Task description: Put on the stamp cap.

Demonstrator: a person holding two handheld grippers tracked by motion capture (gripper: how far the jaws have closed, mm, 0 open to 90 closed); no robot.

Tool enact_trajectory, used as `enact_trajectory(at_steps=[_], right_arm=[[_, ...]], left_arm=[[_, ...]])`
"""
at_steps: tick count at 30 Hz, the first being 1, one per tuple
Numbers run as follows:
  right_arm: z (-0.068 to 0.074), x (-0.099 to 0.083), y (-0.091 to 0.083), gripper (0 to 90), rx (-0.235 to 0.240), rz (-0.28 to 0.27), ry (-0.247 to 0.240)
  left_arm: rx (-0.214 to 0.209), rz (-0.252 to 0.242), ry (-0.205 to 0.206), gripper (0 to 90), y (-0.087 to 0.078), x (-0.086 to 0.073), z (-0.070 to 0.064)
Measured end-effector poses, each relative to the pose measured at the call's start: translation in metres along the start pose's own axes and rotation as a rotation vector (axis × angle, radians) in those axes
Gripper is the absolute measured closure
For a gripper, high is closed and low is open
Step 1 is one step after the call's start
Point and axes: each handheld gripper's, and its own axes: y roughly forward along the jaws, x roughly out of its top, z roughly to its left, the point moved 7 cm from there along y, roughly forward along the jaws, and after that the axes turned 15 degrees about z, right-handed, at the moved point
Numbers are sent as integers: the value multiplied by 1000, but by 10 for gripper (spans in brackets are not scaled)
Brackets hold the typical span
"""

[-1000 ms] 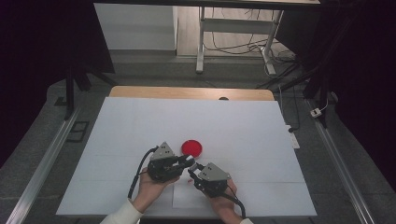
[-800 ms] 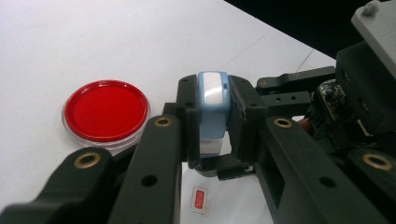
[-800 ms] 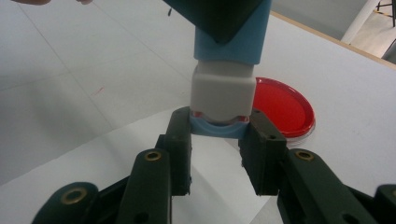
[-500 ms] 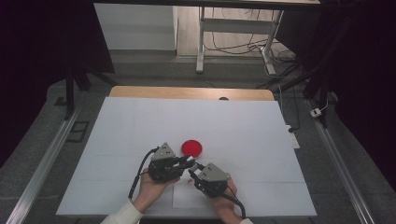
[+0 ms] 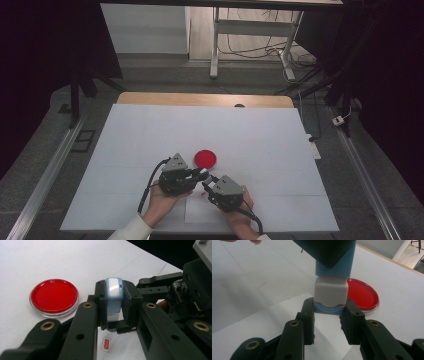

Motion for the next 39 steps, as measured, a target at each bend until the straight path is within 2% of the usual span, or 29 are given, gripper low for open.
enact_trajectory(at_steps=[30,39], right_arm=[[3,-2,-2,652,-12,-7,-15],[1,-1,-1,650,-10,-7,-34]], left_arm=[[-35,26,-10,757,5,-4,0],[-39,11,-17,756,2,-3,1]])
